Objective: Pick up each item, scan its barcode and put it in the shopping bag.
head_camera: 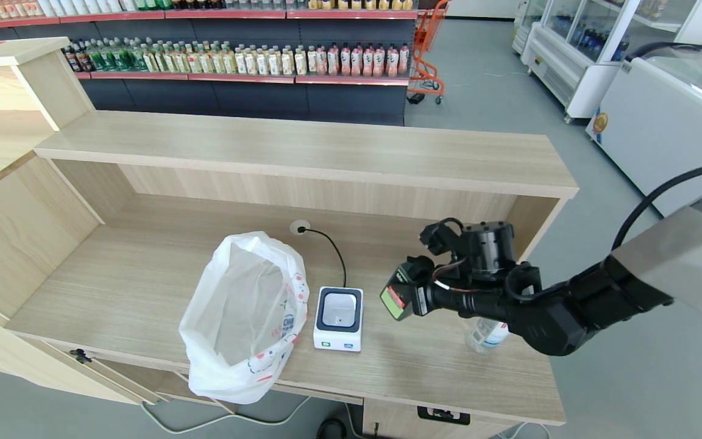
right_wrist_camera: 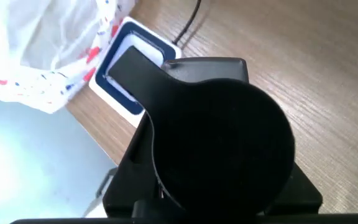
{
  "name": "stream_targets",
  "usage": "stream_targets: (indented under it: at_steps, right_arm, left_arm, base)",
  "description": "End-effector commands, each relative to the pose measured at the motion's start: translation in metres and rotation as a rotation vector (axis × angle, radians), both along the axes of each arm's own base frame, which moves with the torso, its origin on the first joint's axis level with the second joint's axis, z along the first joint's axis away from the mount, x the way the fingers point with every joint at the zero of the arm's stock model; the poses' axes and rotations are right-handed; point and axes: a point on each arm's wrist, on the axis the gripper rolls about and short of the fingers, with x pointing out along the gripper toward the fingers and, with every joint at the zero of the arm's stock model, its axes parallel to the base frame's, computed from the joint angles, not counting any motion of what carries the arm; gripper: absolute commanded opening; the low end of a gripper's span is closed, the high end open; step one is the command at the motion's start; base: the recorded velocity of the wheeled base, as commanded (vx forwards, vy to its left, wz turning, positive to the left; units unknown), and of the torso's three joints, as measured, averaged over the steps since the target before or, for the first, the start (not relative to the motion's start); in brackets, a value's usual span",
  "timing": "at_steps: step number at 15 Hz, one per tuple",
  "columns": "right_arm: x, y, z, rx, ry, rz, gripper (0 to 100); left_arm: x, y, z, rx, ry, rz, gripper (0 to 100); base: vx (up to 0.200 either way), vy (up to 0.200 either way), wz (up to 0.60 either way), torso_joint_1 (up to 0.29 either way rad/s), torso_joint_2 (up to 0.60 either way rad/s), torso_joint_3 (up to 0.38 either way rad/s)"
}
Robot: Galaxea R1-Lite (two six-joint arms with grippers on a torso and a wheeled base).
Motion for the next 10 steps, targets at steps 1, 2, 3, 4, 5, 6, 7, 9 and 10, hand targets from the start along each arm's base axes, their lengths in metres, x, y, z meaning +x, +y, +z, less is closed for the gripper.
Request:
stream_targets:
  at_steps: [1, 2, 3, 4, 5, 6, 7, 9, 10]
  right_arm:
    - [-0.011, -0.009, 0.038, 0.065, -0.067, -0.014, 0]
    - [-0.021, -0.015, 0.059, 0.131, -0.074, -0.028, 0]
    - [-0.028, -0.018, 0.072, 0.169, -0.083, -0.013, 0]
    - [-0.037, -0.024, 0.086, 0.189, -0.110, -0.006, 0]
    - [-0.045, -0.035, 0.101, 0.206, -0.144, -0.021, 0]
    - [-0.055, -0.046, 0.115, 0.217, -0.185, -0.034, 0]
    - [-0.069, -0.061, 0.130, 0.226, -0.241, -0.050, 0]
    - [-0.108, -0.096, 0.144, 0.116, -0.389, -0.075, 0]
    - [-0.128, -0.111, 0.144, 0.014, -0.471, -0.074, 0]
  left_arm:
    - [0.000, 0.000, 0.000, 0.000, -0.002, -0.001, 0]
    - [0.000, 0.000, 0.000, 0.000, 0.000, 0.000, 0]
    - [0.000, 0.000, 0.000, 0.000, 0.001, 0.000, 0]
    - [0.000, 0.000, 0.000, 0.000, 0.001, 0.000, 0]
    - [0.000, 0.000, 0.000, 0.000, 0.001, 0.000, 0]
    - [0.000, 0.000, 0.000, 0.000, 0.001, 0.000, 0]
    - [0.000, 0.000, 0.000, 0.000, 0.001, 0.000, 0]
    - [0.000, 0.000, 0.000, 0.000, 0.000, 0.000, 0]
    - [0.000, 0.000, 0.000, 0.000, 0.000, 0.000, 0]
  base:
    - [0.000, 0.000, 0.00, 0.000, 0.00, 0.000]
    - [0.000, 0.000, 0.00, 0.000, 0.00, 0.000]
    - [0.000, 0.000, 0.00, 0.000, 0.00, 0.000]
    - [0.000, 0.000, 0.00, 0.000, 0.00, 0.000]
    - [0.000, 0.000, 0.00, 0.000, 0.00, 0.000]
    - [0.000, 0.000, 0.00, 0.000, 0.00, 0.000]
    - [0.000, 0.000, 0.00, 0.000, 0.00, 0.000]
    - [0.000, 0.000, 0.00, 0.000, 0.00, 0.000]
    - [0.000, 0.000, 0.00, 0.000, 0.00, 0.000]
